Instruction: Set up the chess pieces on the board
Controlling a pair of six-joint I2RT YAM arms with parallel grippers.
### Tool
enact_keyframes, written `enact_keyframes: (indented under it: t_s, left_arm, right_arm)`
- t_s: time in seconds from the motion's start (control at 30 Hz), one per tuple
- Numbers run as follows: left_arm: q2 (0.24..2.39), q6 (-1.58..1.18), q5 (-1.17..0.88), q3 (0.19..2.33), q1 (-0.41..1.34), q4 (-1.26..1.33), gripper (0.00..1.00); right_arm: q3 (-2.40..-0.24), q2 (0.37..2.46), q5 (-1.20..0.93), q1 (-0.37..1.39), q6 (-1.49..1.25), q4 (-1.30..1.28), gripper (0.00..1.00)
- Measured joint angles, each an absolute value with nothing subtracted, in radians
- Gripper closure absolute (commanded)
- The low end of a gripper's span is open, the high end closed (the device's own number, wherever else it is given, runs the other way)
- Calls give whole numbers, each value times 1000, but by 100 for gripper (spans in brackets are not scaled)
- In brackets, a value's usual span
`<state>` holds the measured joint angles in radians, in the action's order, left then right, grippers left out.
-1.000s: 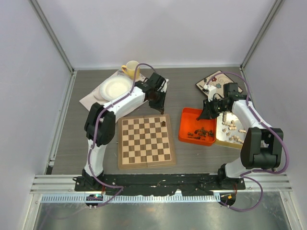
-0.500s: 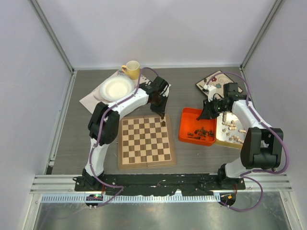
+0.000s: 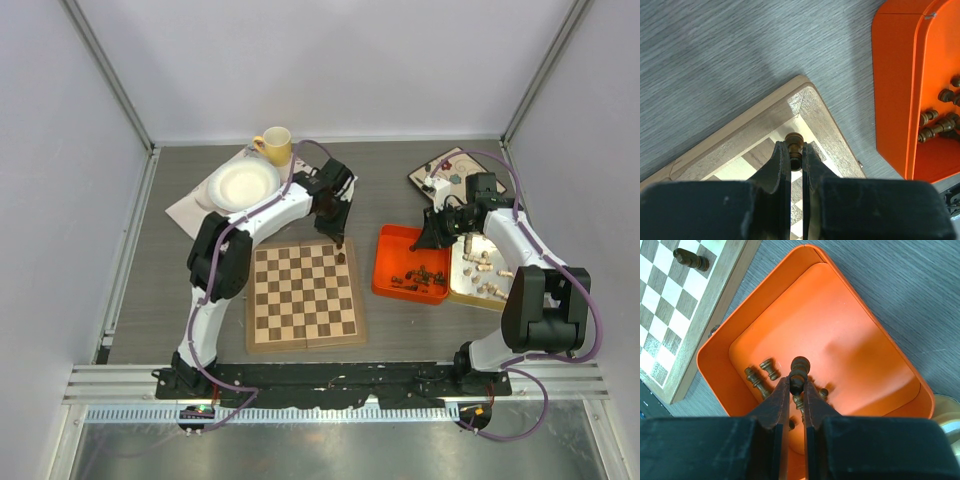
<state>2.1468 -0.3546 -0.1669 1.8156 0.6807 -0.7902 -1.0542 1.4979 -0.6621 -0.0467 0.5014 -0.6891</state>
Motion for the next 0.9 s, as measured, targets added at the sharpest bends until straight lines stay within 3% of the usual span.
enact_keyframes:
  t_s: [0.9]
  left_arm:
    - [2178, -339, -145, 1851, 698, -849, 95]
  right_arm:
    - [-1054, 1498, -656, -47, 507, -690, 99]
